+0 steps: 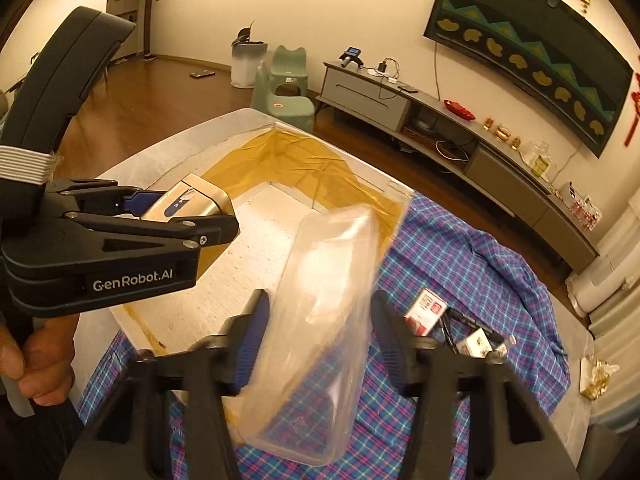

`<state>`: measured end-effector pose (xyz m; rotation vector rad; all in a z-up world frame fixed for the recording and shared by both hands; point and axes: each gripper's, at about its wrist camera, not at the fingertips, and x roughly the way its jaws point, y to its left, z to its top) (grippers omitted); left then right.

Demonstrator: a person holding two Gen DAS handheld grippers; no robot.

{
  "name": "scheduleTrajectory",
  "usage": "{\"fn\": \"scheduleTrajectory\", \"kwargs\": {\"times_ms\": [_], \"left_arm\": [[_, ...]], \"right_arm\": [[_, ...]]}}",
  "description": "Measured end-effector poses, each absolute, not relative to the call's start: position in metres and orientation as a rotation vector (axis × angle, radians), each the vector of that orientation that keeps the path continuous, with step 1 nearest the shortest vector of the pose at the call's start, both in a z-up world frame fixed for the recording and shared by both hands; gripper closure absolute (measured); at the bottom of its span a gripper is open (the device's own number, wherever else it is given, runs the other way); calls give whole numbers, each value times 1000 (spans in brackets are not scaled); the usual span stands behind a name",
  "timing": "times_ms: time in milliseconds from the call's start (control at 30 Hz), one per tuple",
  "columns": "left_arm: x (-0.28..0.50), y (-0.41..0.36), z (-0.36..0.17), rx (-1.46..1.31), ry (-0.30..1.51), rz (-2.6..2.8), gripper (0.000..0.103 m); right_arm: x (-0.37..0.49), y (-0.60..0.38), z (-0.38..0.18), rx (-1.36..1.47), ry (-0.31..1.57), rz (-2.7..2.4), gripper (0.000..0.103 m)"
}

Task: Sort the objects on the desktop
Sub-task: 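Open the right tool to drop the clear box while the left releases the tin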

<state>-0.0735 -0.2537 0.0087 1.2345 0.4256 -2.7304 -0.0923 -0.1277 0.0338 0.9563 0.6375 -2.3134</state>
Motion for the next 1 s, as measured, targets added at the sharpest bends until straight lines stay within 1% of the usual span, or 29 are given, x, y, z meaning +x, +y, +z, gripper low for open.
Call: {"fn": "scheduleTrajectory", "kwargs": {"times_ms": [200,500,1000], "left_arm": [[-78,-266,0,1266,399,-2688,51],[-82,-275,-15,1353,436,-2667,51],[-83,-273,-27,1407,388,-2623,51]], "right_arm": [[-102,-153,29,984,659,-2252,83],[-132,-169,8,1102,599,-2188,83],[-147,-175,-19,1230,557,-2121,83]]}}
